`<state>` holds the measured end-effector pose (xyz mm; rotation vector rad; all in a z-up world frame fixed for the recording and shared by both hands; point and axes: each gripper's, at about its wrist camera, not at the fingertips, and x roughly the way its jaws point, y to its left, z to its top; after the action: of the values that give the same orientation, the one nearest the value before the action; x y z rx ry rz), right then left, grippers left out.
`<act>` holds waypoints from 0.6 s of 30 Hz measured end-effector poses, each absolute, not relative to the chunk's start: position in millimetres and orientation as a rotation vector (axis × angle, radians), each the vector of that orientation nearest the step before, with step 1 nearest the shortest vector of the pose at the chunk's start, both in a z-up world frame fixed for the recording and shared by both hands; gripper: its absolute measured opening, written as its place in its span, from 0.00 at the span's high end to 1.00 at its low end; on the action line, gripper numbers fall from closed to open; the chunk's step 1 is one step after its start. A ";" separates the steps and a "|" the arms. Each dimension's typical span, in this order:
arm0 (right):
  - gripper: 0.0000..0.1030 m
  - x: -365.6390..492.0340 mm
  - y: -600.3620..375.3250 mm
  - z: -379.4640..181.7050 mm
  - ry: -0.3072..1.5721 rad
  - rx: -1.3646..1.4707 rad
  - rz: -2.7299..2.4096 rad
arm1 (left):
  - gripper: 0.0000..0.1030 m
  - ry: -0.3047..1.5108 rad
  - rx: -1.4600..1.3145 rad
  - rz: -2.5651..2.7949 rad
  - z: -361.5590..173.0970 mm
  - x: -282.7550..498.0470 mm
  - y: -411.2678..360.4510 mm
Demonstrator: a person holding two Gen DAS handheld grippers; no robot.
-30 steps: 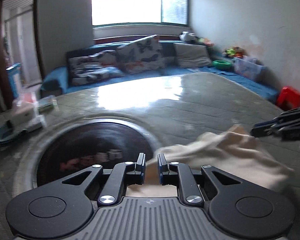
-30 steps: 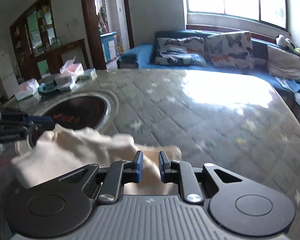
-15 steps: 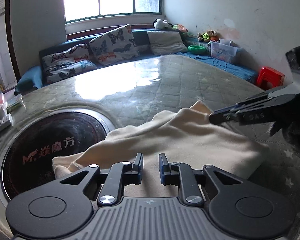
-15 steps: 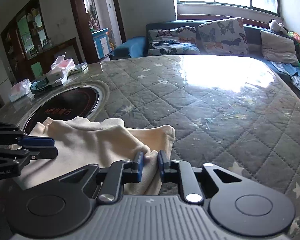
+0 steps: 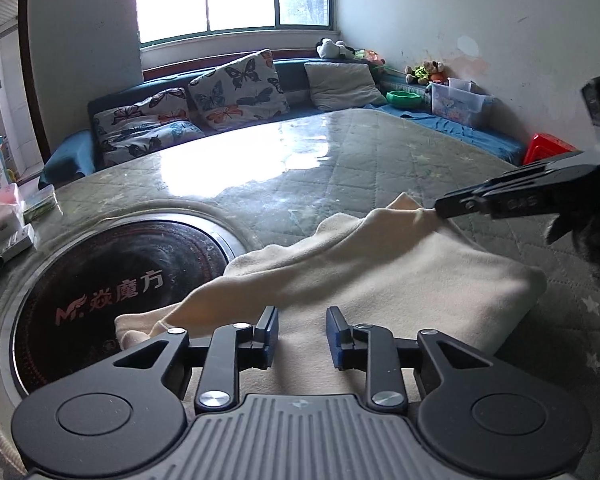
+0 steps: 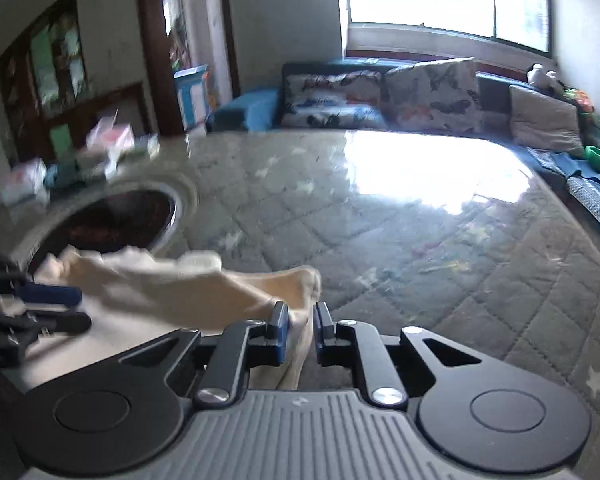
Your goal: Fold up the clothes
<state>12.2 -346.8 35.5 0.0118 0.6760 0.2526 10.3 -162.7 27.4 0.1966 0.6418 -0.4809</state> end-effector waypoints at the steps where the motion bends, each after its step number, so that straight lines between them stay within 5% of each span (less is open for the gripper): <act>1: 0.89 4.5 -346.4 41.2 0.663 -0.001 0.266 | 0.72 0.634 0.198 -0.484 29.6 7.5 -163.0; 18: 0.90 -56.4 -316.7 37.2 0.691 -0.104 0.405 | 0.72 0.626 0.205 -0.573 22.9 -23.5 -176.8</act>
<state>-56.4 -316.7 37.2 -0.1044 0.6909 0.4052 -23.5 -176.8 22.9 0.2045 0.6261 -0.5729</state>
